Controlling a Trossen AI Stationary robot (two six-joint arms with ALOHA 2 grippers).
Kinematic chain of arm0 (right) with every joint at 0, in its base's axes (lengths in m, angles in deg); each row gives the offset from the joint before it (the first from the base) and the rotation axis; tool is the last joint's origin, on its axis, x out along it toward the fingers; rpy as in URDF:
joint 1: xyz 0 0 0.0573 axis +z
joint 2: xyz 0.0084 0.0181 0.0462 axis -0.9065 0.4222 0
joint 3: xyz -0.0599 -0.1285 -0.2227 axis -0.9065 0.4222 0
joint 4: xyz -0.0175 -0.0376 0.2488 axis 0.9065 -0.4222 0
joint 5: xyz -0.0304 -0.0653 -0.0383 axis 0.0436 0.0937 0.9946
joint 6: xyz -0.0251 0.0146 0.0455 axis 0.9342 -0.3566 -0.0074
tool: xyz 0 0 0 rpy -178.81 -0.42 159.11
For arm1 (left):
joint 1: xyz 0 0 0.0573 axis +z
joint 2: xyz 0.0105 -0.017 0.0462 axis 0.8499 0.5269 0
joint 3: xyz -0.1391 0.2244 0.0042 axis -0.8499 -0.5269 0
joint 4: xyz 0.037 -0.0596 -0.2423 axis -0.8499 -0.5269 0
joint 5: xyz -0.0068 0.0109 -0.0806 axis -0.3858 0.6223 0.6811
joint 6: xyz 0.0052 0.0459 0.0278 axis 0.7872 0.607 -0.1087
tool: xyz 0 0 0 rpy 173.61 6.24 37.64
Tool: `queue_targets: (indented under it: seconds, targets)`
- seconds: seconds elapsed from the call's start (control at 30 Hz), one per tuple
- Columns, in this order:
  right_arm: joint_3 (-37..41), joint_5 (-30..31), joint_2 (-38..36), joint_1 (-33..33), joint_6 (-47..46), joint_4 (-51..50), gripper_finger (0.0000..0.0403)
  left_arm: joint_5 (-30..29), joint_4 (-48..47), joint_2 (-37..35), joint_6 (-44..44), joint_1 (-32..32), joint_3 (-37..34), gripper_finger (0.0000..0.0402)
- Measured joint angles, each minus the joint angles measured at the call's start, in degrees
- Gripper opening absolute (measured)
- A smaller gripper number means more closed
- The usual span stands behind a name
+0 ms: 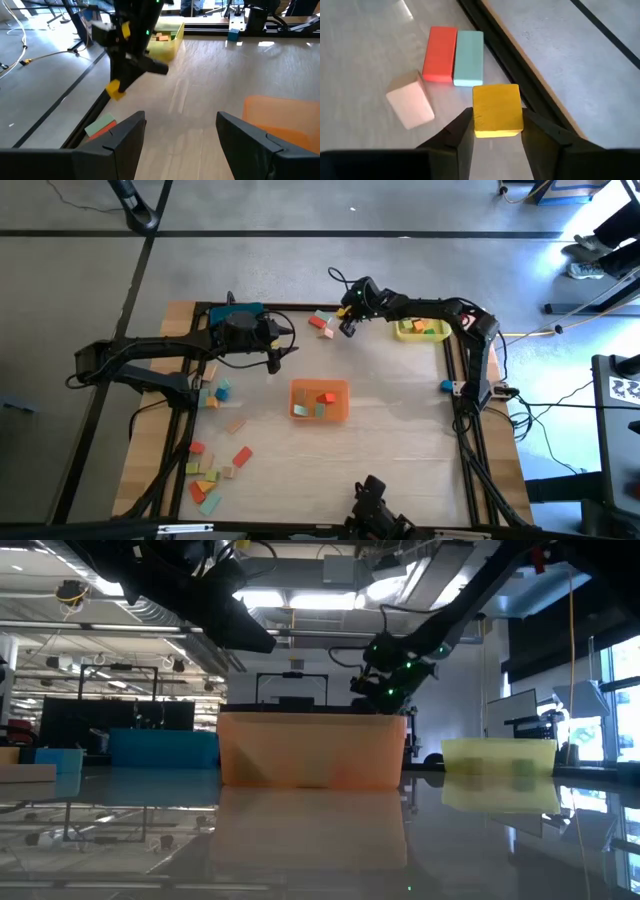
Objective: Sort blocks by size
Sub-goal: Put the yellow cube block into the yellow bin, then put the dark blue cube block into the yellow bin
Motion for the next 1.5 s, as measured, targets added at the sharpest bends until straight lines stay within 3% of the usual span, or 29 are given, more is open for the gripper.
queue_targets:
  seconds: [0.33,0.47,0.63,0.9,1.07,1.5]
  targets:
    - [0.13,13.1,-14.43,0.02,-4.83,-25.56,0.0134,0.02,-0.05,0.0,-0.18,0.0,0.01,0.0232]
    - [3.36,18.63,-19.37,-1.32,-8.2,-30.57,0.0129,0.02,0.21,0.0,-0.09,0.0,0.02,0.0232]
    - [10.86,23.49,-24.41,-5.05,-11.53,-29.87,0.0128,0.02,0.19,0.0,-0.06,0.0,0.0,0.0232]
    - [20.87,23.18,-25.39,-11.12,-13.64,-25.57,0.0144,0.02,0.41,0.0,0.2,0.0,0.0,0.0232]
    - [23.0,22.66,-25.49,-12.15,-15.29,-22.04,0.015,0.02,0.41,0.0,0.27,0.0,0.0,0.0232]
    - [22.73,21.15,-26.06,-11.98,-13.49,-24.49,0.0293,0.02,-0.07,0.0,0.72,0.0,0.0,0.0232]
